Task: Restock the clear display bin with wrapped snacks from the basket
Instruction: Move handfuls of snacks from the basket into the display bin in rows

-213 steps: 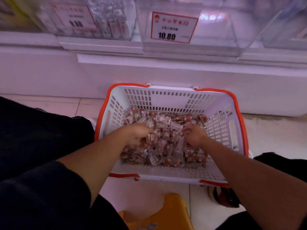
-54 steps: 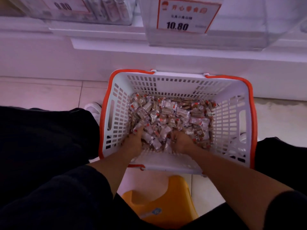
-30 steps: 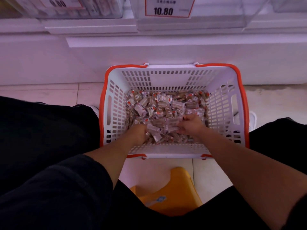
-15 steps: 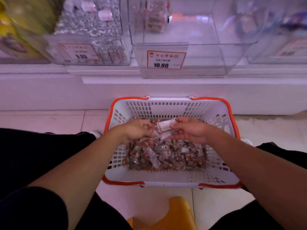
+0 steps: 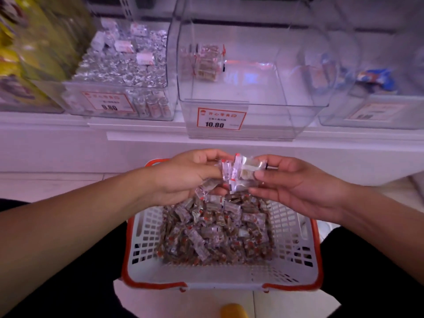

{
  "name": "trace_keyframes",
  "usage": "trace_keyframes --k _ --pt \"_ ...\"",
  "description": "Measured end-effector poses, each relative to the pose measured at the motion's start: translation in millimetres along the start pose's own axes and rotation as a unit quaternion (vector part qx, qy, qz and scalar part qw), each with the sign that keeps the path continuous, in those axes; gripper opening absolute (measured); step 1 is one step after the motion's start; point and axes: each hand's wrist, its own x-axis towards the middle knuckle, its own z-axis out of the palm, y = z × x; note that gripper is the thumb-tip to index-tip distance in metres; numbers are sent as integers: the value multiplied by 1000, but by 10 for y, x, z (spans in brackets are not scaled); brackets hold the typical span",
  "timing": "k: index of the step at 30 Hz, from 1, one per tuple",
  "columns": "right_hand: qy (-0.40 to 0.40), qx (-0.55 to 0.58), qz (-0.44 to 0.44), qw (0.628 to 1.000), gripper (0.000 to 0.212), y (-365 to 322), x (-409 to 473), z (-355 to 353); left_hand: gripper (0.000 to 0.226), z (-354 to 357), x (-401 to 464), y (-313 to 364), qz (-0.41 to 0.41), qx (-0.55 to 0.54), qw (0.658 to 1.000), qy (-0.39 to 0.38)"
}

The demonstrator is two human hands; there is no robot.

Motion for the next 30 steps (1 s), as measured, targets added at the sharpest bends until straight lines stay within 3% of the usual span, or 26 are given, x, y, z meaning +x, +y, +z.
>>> trace_keyframes --k 4,6,9,12,19,24,30 --pt "41 -81 -94 991 31 -54 23 110 34 -6 -15 130 -63 -115 991 -9" --pt "59 -166 -148 973 41 -125 34 126 42 -10 -31 141 -93 -113 989 -28" --pt "51 -261 -202 942 57 -201 15 151 46 36 -60 160 -106 -114 986 -60" --pt "40 -342 -226 911 46 -199 -10 186 49 75 -87 221 -88 -160 980 -82" --pt "65 -374 -225 897 52 -85 -13 246 44 130 -115 213 -53 -107 989 -84" --pt "61 -382 -222 895 57 -83 -18 231 46 178 -87 168 -8 -95 995 -25" --pt "26 -388 -214 896 57 -54 -3 275 70 192 -69 91 10 -73 997 32"
